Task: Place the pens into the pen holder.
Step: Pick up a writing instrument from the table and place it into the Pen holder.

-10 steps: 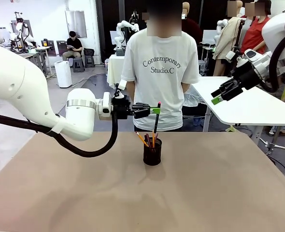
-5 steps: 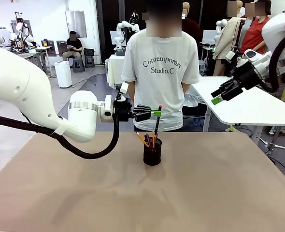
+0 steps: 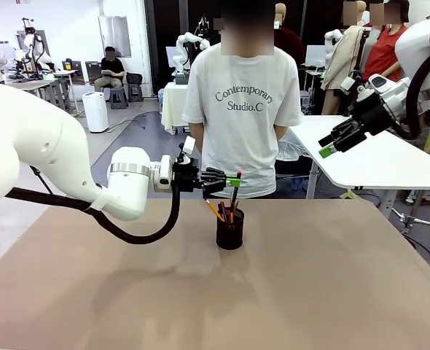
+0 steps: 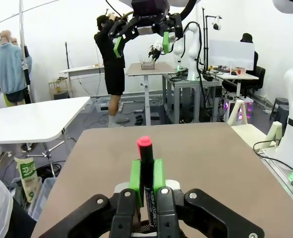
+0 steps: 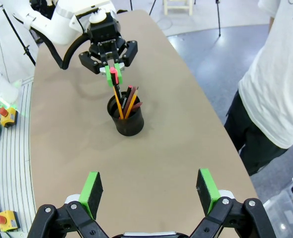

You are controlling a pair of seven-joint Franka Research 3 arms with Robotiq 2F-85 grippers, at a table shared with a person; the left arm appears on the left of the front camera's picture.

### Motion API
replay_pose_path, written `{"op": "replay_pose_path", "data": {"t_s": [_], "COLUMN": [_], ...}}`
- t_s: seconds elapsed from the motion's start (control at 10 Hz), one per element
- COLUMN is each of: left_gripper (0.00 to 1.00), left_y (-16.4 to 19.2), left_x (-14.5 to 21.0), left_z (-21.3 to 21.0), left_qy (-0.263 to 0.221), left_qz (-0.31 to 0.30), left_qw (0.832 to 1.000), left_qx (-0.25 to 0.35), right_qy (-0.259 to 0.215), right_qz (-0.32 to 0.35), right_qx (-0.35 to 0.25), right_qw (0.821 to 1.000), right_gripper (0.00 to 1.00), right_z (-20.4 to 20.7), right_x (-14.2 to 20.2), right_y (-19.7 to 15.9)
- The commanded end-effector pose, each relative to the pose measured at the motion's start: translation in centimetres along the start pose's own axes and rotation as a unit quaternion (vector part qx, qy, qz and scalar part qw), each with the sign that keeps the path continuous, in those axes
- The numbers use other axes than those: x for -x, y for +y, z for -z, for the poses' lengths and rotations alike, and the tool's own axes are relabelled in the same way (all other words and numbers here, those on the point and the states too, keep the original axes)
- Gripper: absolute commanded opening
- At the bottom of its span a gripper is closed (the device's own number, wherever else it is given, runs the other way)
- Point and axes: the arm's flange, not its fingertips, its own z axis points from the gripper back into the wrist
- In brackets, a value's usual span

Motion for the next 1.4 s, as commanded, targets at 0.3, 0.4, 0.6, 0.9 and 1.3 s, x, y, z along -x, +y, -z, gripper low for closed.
{"op": "replay_pose_path", "data": {"t_s": [0.3, 0.4, 0.6, 0.9, 1.3], "left_gripper": [0.00, 0.20, 0.60, 1.00, 1.00], "left_y": [-0.2, -0.4, -0.7, -0.9, -2.0], "left_x": [2.5, 2.9, 2.9, 2.3, 0.5], "left_z": [0.3, 0.5, 0.8, 0.6, -0.2], "left_qy": [-0.023, -0.023, -0.029, -0.027, -0.024], "left_qz": [-0.024, -0.027, -0.028, -0.022, -0.027], "left_qw": [0.999, 0.999, 0.999, 0.999, 0.999], "left_qx": [0.020, 0.030, 0.033, 0.036, 0.029], "right_qy": [-0.002, -0.002, -0.002, -0.002, -0.002], "right_qz": [-0.001, -0.001, -0.001, -0.001, -0.001], "right_qx": [0.004, 0.004, 0.004, 0.004, 0.004], "right_qw": [1.000, 1.000, 1.000, 1.000, 1.000], "right_gripper": [1.00, 1.00, 1.00, 1.00, 1.00], "right_z": [0.0, 0.0, 0.0, 0.0, 0.0], "right_x": [-0.3, -0.3, -0.3, -0.3, -0.3], "right_y": [-0.2, -0.2, -0.2, -0.2, -0.2]}}
